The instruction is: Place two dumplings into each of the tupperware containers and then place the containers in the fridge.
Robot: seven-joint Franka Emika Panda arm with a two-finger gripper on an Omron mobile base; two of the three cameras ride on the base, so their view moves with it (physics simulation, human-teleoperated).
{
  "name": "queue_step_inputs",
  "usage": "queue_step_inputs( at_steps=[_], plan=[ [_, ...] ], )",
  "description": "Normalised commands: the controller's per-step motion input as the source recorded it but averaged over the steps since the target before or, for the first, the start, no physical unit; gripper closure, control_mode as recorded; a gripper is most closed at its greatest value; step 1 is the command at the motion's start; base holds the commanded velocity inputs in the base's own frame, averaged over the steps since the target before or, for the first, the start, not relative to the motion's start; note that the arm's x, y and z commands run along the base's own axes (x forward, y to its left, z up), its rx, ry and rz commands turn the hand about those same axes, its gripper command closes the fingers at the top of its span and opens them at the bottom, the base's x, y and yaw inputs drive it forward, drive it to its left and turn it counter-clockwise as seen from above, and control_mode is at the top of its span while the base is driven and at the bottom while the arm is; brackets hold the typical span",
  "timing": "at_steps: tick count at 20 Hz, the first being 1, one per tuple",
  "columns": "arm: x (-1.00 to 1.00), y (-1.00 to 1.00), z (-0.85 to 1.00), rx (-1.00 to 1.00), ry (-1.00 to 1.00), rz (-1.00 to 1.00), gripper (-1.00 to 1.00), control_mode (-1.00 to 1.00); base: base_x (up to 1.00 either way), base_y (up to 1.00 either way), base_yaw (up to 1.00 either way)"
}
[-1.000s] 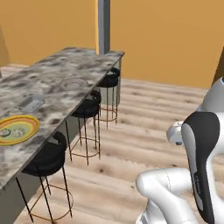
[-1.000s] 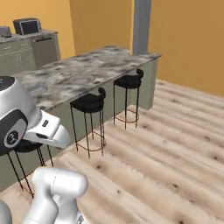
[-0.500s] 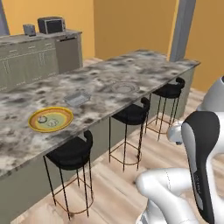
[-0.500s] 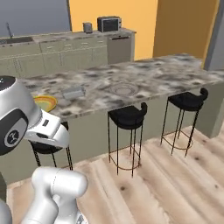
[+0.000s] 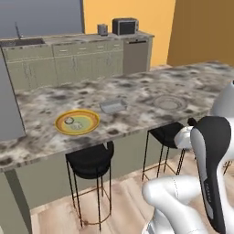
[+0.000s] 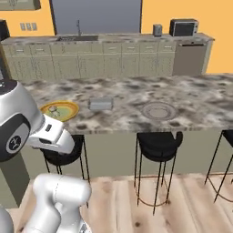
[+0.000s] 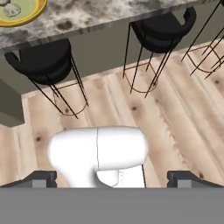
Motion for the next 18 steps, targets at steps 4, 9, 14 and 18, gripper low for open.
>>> queue_step_inputs(
  at_steps=[4,9,14,18],
  plan=[
    [0.0,0.0,0.0,0.0,0.0,0.0,-1.0,1.0,0.75,-0.26,0.32],
    [0.0,0.0,0.0,0.0,0.0,0.0,-1.0,1.0,0.82,0.0,0.42],
    [0.0,0.0,0.0,0.0,0.0,0.0,-1.0,1.0,0.5,-0.27,0.28],
    [0.0,0.0,0.0,0.0,0.0,0.0,-1.0,1.0,0.43,-0.22,0.04]
  ],
)
